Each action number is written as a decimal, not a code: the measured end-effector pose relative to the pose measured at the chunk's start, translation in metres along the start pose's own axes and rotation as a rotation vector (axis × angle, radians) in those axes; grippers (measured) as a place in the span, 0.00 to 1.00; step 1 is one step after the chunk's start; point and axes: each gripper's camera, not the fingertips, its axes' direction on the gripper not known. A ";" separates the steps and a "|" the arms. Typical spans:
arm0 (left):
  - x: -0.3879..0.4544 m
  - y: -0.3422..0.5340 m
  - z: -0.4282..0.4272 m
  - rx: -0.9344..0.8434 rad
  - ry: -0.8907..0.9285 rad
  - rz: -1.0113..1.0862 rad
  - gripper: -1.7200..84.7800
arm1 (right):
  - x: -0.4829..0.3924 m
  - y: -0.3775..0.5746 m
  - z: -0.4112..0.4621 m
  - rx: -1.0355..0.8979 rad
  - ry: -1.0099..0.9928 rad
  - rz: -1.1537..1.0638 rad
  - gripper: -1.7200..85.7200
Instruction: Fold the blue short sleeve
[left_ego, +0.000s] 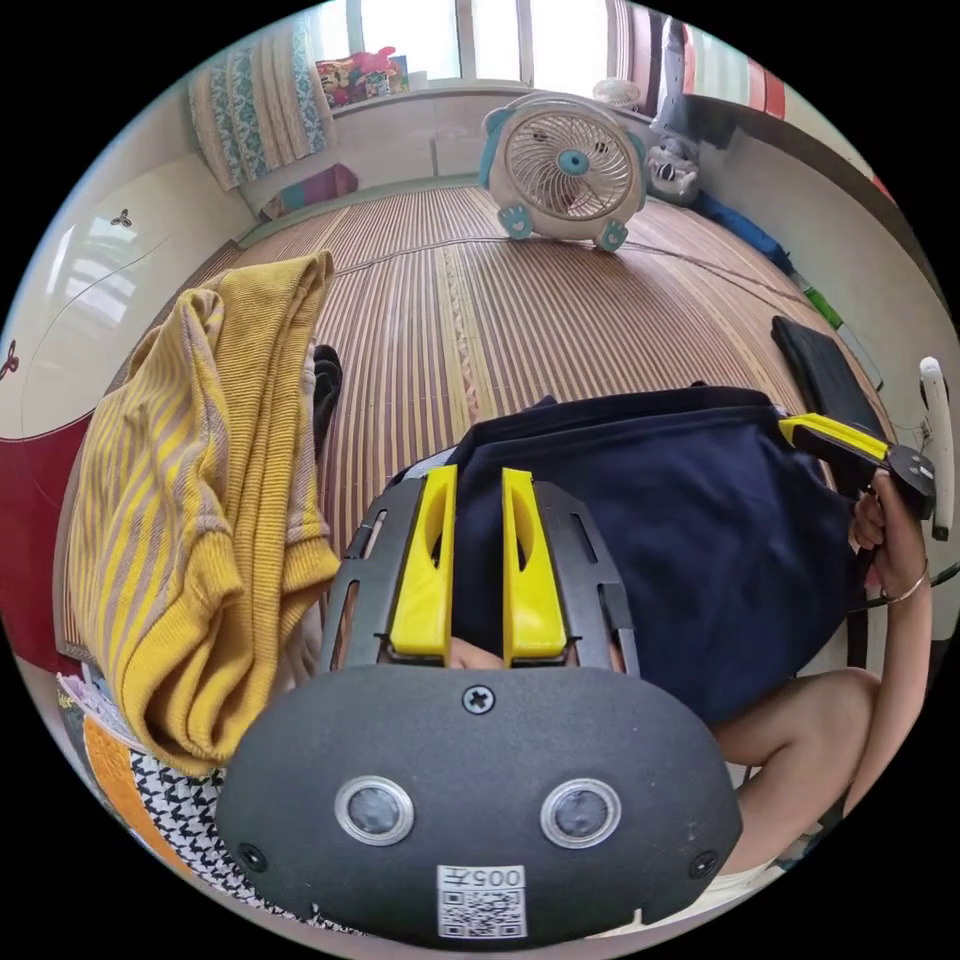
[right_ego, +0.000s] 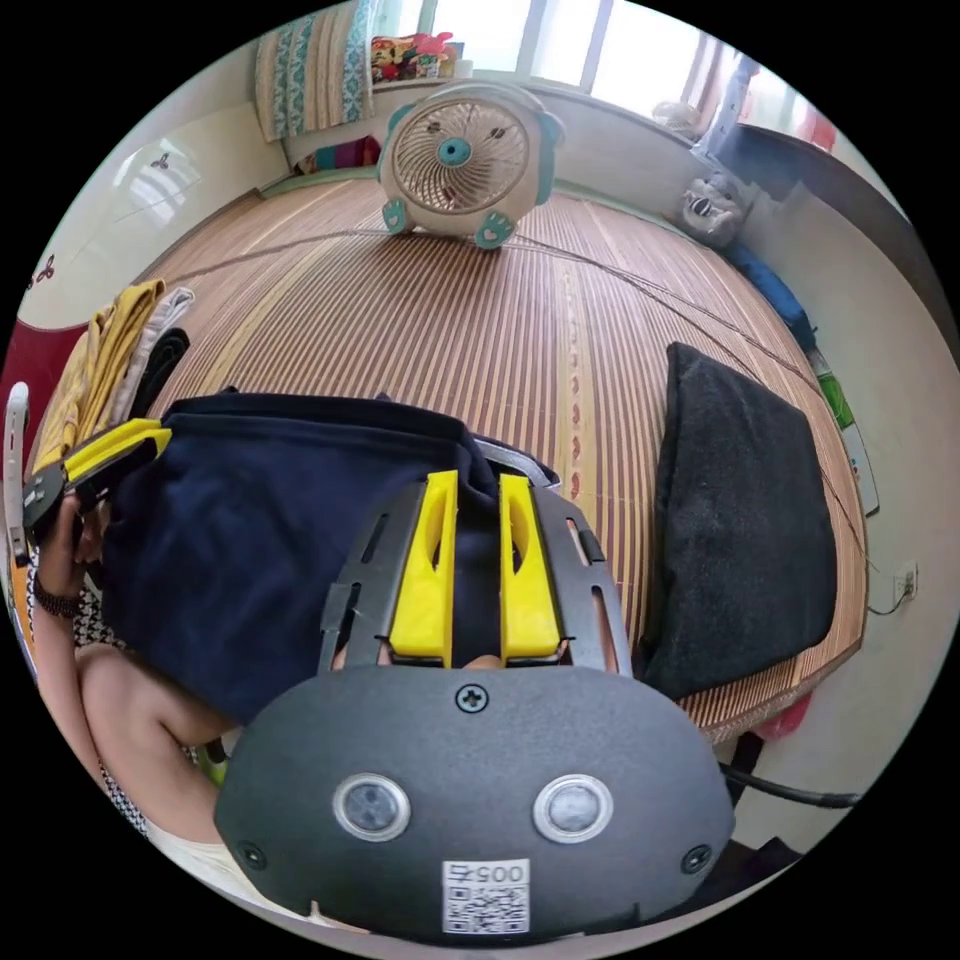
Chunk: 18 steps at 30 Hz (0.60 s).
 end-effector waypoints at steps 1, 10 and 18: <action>0.002 -0.006 0.005 -0.048 -0.024 0.004 0.10 | 0.001 -0.006 0.003 -0.025 0.044 0.014 0.08; 0.034 -0.029 -0.008 -0.069 -0.111 0.173 0.03 | 0.016 -0.034 -0.003 -0.047 -0.074 0.048 0.01; 0.033 -0.042 -0.002 -0.093 -0.086 0.125 0.03 | 0.012 -0.052 0.006 -0.073 -0.056 0.038 0.01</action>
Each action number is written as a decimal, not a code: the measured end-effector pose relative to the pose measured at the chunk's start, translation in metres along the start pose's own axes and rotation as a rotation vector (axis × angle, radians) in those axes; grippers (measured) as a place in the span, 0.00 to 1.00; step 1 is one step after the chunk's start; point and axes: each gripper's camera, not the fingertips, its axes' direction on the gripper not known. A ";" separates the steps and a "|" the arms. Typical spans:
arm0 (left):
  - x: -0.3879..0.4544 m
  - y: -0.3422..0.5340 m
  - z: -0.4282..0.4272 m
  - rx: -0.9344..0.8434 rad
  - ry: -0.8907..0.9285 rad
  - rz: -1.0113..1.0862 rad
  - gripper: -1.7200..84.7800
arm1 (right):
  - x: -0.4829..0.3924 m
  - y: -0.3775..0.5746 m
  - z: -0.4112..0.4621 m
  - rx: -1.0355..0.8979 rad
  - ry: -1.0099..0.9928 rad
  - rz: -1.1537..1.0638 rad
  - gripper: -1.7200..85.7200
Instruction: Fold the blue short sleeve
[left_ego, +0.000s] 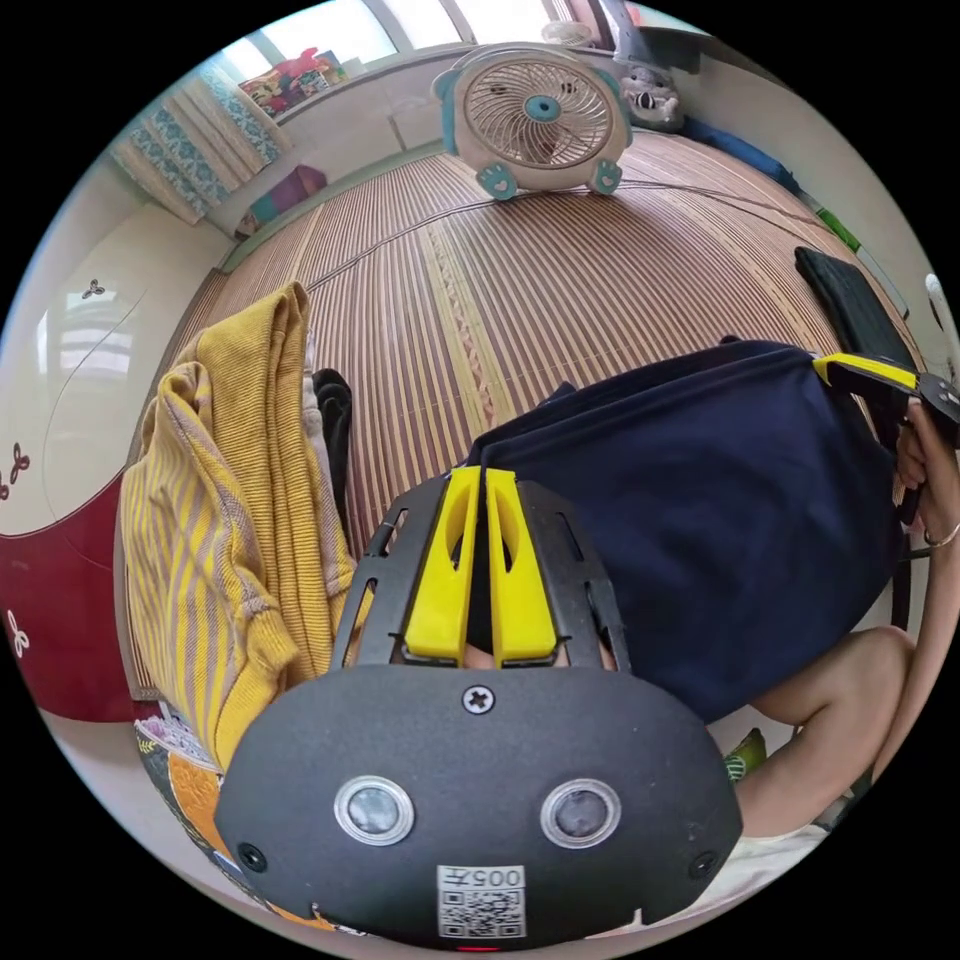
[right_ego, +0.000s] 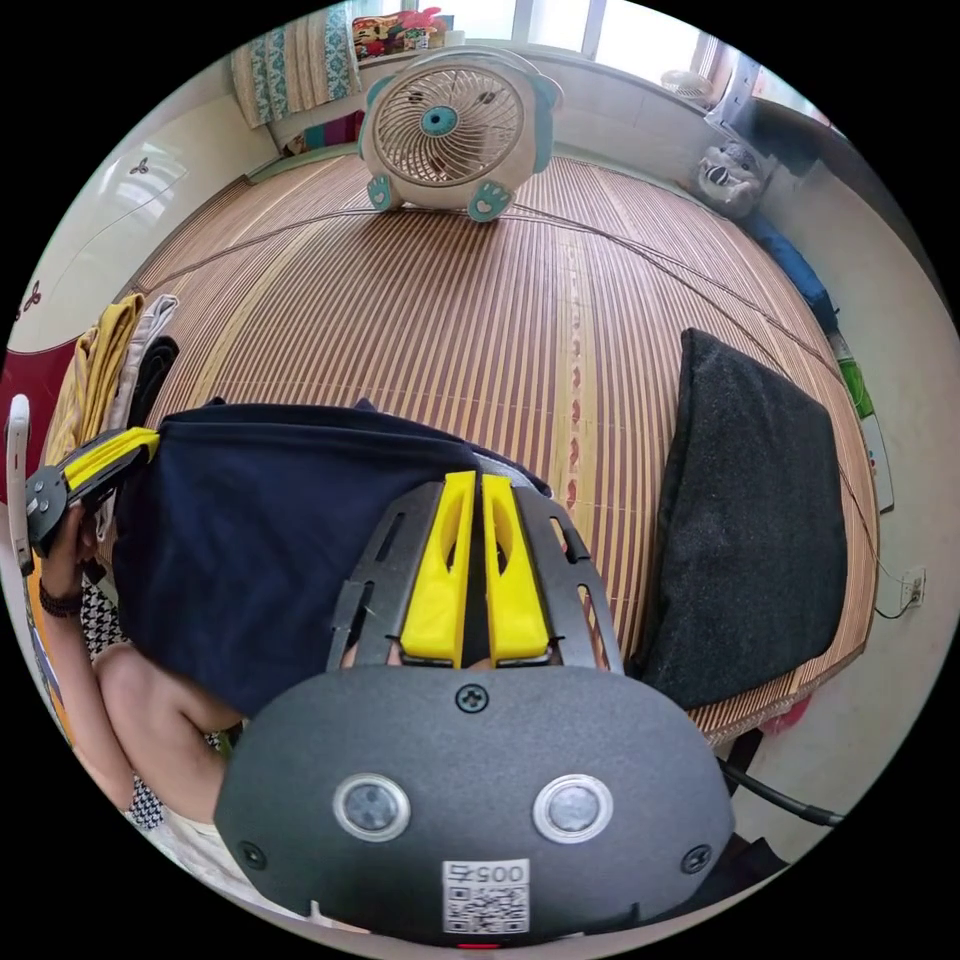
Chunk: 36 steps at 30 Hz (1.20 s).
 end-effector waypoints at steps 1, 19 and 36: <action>-0.001 -0.001 0.001 0.001 0.012 -0.012 0.03 | -0.001 -0.002 0.003 -0.007 0.009 0.004 0.01; 0.012 0.012 -0.005 0.085 0.018 -0.084 0.04 | -0.024 0.011 0.000 0.119 0.110 0.101 0.07; 0.036 0.036 0.024 0.052 0.021 -0.051 0.01 | -0.040 0.047 0.046 0.099 0.118 -0.002 0.09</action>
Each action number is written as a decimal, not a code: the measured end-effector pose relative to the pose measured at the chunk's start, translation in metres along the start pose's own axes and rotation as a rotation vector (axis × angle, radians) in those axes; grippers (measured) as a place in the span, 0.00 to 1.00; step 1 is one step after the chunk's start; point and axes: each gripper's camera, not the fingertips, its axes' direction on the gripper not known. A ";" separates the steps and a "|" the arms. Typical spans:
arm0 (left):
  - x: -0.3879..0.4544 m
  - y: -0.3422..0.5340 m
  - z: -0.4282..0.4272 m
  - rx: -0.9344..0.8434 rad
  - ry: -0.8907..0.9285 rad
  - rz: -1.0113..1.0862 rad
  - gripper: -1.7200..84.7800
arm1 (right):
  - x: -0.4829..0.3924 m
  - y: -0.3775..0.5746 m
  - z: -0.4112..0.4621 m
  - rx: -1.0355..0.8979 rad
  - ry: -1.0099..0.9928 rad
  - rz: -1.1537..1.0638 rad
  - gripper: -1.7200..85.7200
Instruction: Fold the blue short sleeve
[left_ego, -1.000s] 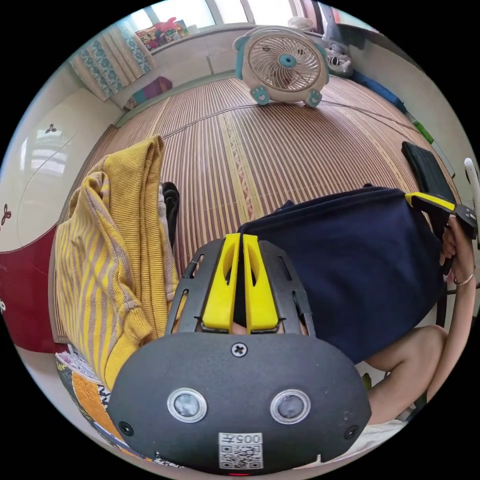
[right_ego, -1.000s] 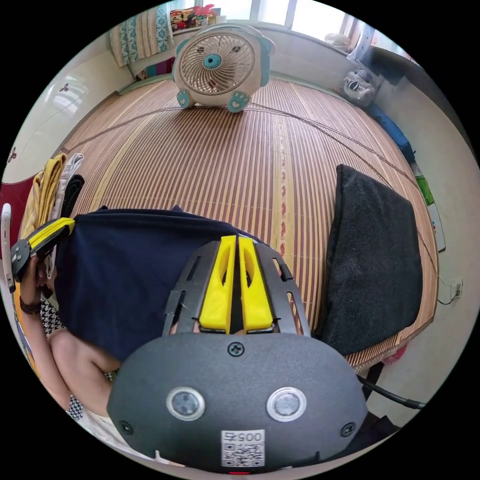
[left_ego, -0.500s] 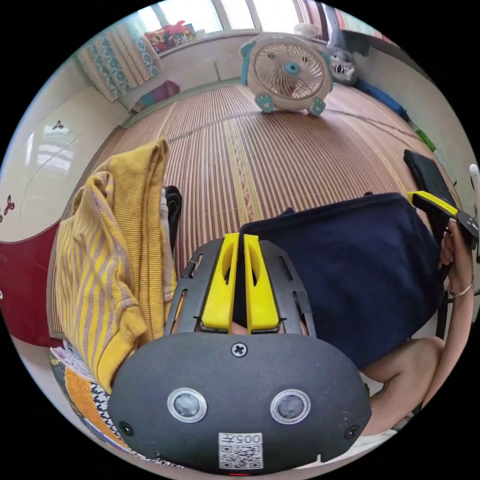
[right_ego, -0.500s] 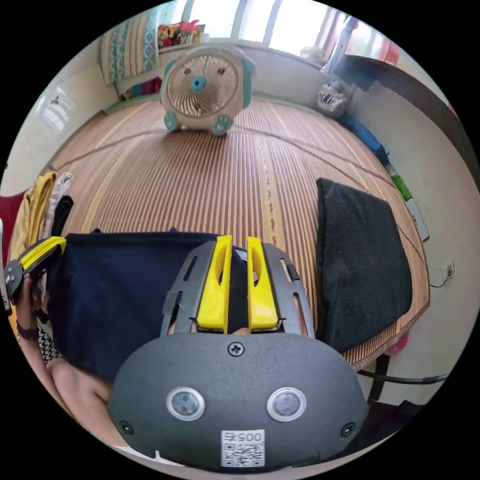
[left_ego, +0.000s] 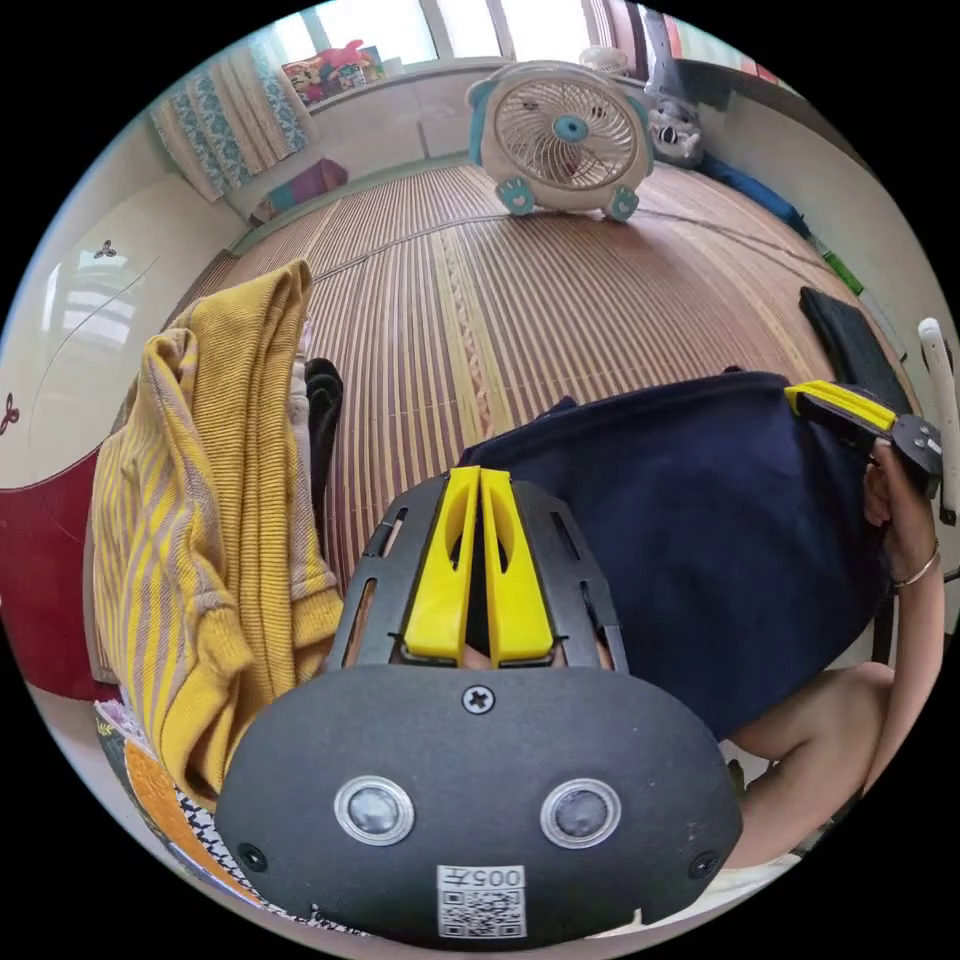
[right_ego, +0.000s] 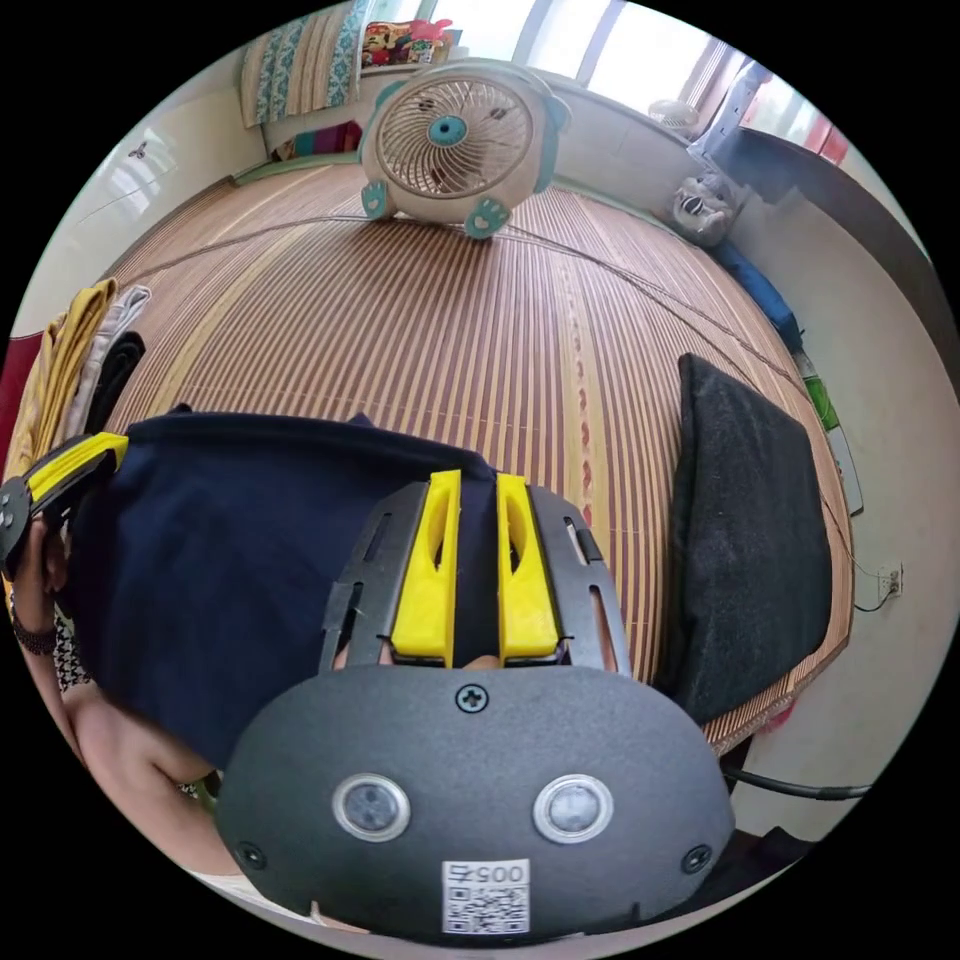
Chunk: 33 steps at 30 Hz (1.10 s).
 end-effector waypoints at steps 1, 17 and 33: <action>-0.001 0.002 0.000 0.027 0.004 -0.009 0.01 | 0.002 0.004 0.003 0.028 -0.006 -0.012 0.09; 0.009 0.029 -0.023 0.187 -0.034 -0.080 0.09 | 0.046 0.060 -0.024 0.208 -0.061 -0.014 0.12; 0.224 0.106 -0.078 0.351 0.410 0.706 0.13 | 0.171 0.161 -0.093 0.311 -0.097 0.449 0.12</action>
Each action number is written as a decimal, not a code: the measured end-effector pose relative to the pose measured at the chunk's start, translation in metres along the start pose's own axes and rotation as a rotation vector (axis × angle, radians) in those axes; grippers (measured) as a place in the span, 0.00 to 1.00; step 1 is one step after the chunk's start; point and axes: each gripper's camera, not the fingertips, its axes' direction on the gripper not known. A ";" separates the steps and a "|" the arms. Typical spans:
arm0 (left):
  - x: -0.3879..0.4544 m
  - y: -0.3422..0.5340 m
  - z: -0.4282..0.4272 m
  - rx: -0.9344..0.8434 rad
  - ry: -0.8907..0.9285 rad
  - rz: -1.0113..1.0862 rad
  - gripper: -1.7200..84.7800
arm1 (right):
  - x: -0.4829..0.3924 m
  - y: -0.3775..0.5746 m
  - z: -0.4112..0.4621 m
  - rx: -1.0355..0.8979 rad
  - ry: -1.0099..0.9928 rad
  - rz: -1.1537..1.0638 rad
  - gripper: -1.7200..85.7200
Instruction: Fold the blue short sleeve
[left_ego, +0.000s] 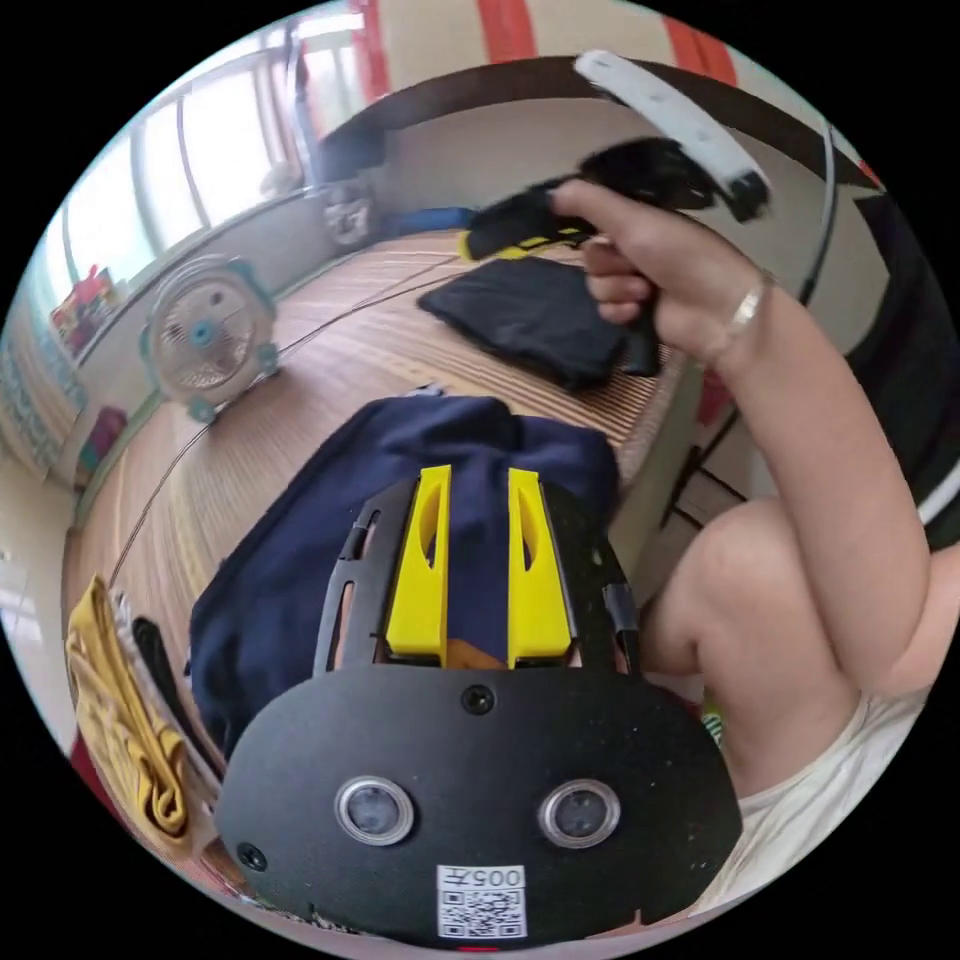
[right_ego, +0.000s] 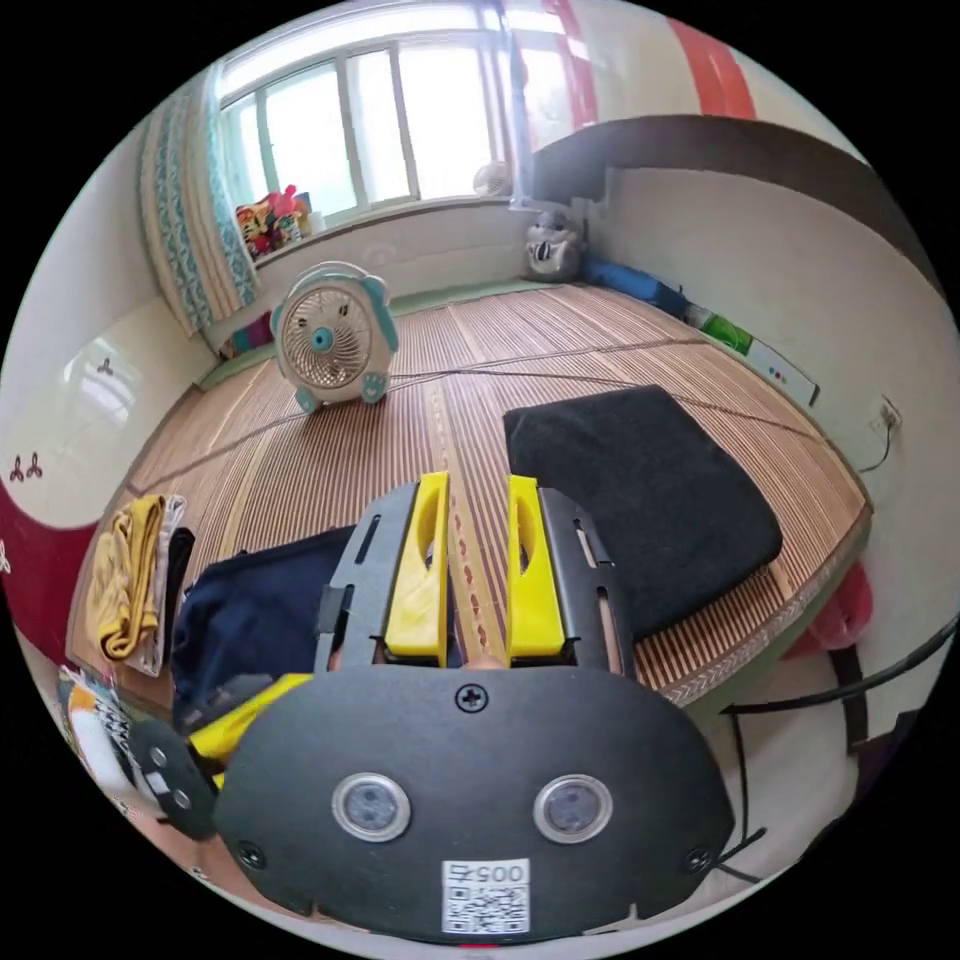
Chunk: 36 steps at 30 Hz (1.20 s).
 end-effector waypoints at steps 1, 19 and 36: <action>0.012 -0.003 0.005 0.007 0.047 0.041 0.13 | 0.011 0.000 0.000 -0.006 -0.018 0.028 0.12; 0.057 -0.008 0.073 -0.175 0.045 0.146 0.09 | 0.093 -0.016 0.007 -0.049 -0.082 0.069 0.12; 0.019 0.049 -0.004 0.056 0.072 0.032 0.06 | 0.103 -0.072 0.118 -0.601 -0.437 -0.020 0.19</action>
